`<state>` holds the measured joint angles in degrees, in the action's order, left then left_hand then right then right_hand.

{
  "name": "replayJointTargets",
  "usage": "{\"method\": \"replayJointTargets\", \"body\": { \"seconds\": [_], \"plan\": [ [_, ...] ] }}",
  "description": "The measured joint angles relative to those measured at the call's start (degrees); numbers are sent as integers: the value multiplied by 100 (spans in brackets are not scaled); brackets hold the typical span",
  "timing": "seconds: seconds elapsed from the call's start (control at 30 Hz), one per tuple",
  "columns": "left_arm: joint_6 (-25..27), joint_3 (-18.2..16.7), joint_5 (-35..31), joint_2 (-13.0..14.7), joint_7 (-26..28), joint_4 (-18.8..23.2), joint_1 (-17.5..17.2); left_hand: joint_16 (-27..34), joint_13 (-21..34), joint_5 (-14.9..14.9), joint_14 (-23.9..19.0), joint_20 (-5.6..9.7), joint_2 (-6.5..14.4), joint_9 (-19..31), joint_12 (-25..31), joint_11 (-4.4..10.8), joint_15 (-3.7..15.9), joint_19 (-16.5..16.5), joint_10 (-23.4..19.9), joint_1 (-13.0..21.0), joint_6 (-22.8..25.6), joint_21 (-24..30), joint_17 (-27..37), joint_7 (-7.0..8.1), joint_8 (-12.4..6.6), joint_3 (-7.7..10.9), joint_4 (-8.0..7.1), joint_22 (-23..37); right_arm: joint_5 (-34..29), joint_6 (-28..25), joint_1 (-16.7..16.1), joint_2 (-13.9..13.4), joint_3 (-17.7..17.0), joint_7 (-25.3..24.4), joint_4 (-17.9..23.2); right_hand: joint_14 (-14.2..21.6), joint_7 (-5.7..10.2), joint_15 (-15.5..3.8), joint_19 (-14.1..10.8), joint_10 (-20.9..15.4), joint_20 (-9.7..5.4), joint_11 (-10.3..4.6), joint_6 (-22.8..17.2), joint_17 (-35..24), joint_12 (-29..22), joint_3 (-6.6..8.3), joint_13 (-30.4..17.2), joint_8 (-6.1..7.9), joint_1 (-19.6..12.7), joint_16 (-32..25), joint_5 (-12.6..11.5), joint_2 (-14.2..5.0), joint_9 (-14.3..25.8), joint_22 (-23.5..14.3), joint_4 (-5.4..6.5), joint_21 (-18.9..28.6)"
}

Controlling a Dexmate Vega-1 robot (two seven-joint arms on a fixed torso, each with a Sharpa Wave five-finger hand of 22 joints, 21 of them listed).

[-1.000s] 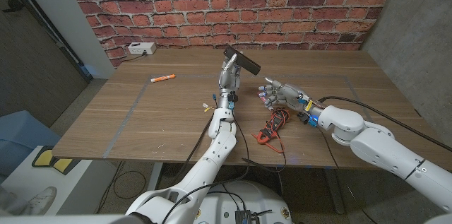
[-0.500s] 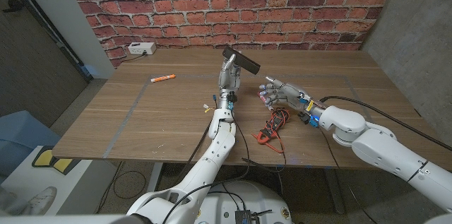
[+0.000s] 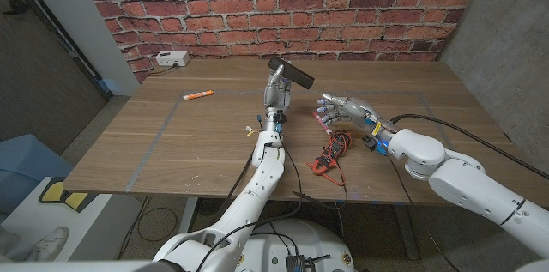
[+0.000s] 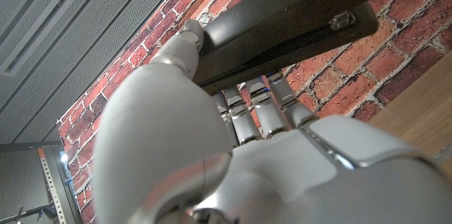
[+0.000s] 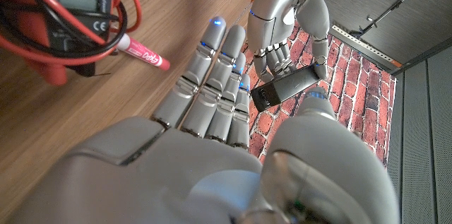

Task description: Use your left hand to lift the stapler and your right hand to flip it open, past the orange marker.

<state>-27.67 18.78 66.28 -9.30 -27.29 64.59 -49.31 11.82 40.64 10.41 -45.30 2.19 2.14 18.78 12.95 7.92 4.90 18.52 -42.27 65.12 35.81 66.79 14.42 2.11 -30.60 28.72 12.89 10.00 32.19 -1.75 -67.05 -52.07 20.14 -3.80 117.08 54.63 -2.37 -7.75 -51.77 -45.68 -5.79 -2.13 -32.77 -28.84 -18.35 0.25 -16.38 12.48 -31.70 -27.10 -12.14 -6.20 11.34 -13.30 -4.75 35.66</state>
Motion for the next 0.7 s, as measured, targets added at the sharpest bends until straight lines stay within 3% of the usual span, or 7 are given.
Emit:
{"method": "replayJointTargets", "body": {
  "seconds": [0.37, 0.57, 0.7],
  "plan": [
    [-57, -55, 54, -106, -405, -325, 172, 0, 43, -1, 39, 19, 0, 0, -21, 1, 1, 19, -1, 0, 0, 50, -7, 0, 0, 24, 24, -9, 520, -130, 76, 143, -1, 282, -104, 167, -31, -73, -384, -193, -251, -54, -73, 20, 0, -12, 11, 30, -31, 44, 0, 31, -9, 79, -60, 142],
    [-60, -86, 91, -166, -625, -482, 238, 0, 45, -5, 39, 29, 0, 0, -39, 10, 1, 29, -10, 0, 0, 62, -33, 0, 0, 24, 24, -6, 849, -211, 108, 205, -2, 412, -157, 167, -62, -73, -516, -234, -300, -32, -100, 124, 0, 1, 39, 30, -61, 133, 0, 61, -16, 132, -95, 185],
    [-48, -112, 118, -201, -783, -580, 282, 28, 46, -6, 39, 39, 0, 0, -52, 10, 0, 39, -10, 0, 0, 61, -36, 0, 0, 24, 24, -5, 1230, -280, 127, 277, -35, 590, -232, 167, -167, -73, -605, -222, -328, -20, -83, 195, 38, 1, 53, 30, -60, 195, 0, 61, -16, 159, -95, 228]
  ]
}}
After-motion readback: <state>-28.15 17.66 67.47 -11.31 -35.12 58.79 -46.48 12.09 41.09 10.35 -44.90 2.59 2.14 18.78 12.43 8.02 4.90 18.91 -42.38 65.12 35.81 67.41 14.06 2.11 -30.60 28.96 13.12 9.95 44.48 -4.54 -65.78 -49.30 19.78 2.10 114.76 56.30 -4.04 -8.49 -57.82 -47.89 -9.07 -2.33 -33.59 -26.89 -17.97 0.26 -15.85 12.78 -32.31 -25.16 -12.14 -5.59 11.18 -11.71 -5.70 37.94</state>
